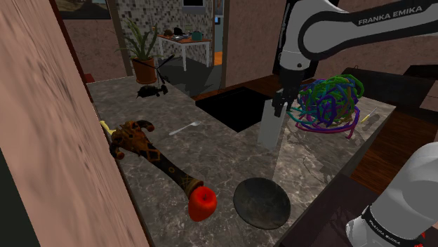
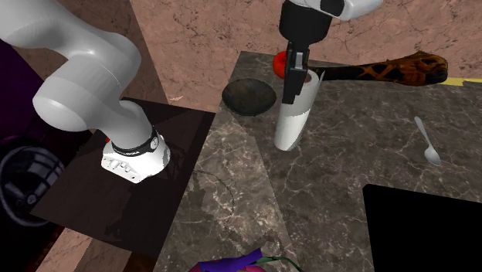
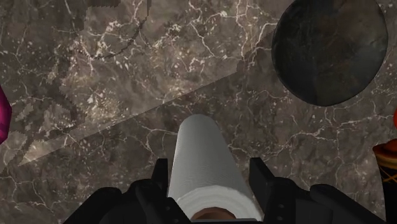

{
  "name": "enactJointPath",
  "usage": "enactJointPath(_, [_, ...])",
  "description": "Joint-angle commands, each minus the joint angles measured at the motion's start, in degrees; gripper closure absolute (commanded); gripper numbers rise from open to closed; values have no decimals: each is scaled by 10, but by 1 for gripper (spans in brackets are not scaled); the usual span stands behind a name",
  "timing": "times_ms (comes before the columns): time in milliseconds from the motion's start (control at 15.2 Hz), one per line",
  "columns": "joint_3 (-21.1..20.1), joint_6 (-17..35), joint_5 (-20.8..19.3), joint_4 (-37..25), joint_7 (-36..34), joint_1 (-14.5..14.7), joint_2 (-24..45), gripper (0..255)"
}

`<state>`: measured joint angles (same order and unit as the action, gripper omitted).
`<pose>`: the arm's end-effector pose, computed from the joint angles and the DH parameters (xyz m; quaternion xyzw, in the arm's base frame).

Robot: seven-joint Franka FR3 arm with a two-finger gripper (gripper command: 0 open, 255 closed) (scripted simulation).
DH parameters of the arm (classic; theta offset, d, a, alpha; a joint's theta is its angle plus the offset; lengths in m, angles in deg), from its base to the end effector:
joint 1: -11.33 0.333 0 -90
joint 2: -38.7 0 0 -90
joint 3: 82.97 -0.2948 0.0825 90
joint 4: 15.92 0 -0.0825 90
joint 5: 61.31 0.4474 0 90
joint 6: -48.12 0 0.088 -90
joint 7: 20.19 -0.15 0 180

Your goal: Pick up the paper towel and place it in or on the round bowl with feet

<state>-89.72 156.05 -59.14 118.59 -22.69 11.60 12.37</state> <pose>0.4777 0.0620 0.4206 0.9996 0.0274 -0.0028 0.0083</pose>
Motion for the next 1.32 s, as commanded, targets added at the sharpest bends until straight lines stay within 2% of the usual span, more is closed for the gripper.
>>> enactJointPath(0, [0, -17, 0, -16, 0, 0, -1, 255])
enactJointPath(264, [1, -48, -1, -45, 0, -1, -3, 255])
enactJointPath(726, [-57, -107, 37, -47, -79, 36, -63, 255])
enactJointPath(1254, [-128, -171, 83, -89, -179, 74, -93, 255])
